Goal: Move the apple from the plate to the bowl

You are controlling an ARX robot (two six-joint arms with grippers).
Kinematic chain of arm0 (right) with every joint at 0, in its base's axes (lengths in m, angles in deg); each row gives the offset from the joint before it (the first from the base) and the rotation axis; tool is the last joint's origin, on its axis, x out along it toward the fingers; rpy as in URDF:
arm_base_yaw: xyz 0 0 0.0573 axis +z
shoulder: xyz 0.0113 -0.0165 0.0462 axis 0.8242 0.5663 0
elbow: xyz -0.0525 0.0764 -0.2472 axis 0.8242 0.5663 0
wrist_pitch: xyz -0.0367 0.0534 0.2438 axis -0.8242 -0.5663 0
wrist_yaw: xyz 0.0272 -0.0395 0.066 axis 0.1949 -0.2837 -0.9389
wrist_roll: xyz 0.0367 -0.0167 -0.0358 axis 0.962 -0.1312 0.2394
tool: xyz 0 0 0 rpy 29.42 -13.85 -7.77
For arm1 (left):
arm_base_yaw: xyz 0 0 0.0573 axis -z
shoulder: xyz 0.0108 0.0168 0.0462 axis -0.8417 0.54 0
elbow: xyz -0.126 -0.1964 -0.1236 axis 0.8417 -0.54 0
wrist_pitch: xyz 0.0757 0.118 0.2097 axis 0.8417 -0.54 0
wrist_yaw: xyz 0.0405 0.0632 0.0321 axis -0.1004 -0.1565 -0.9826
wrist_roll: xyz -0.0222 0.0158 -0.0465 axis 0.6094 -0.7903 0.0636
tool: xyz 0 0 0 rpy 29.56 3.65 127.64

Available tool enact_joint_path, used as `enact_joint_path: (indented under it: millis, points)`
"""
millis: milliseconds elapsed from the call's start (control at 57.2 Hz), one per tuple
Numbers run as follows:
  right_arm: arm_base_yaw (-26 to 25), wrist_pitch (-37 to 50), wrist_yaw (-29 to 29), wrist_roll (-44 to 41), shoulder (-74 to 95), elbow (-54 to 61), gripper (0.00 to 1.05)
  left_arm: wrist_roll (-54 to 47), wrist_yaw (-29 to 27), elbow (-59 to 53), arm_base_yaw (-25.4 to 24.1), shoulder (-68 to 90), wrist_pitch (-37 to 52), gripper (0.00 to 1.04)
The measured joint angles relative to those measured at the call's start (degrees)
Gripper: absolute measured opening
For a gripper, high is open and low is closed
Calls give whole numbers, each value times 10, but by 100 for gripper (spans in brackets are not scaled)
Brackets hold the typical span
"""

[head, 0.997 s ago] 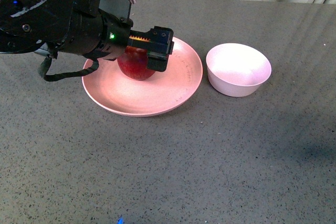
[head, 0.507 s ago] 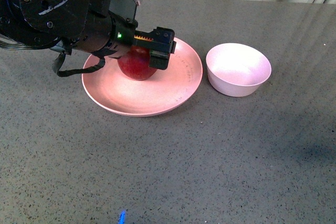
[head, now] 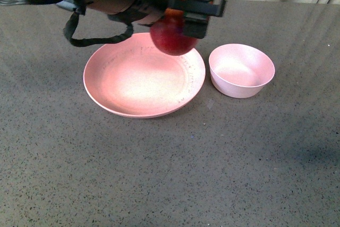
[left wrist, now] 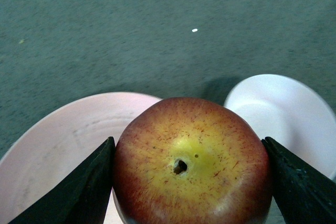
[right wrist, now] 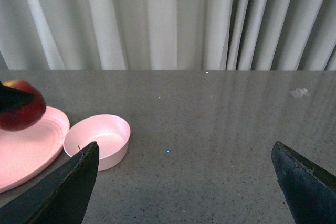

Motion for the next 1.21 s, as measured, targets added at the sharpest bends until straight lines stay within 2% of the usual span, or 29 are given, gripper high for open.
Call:
enact_joint_path:
  millis: [350, 752, 1207]
  points:
    - [0, 0, 0, 0, 0, 0, 96, 19, -1, 68, 94, 32, -11, 72]
    - [0, 0, 0, 0, 0, 0, 96, 31, -3, 141, 115, 121, -23, 72]
    - [0, 0, 0, 0, 0, 0, 96, 31, -12, 199, 105, 174, -41, 72]
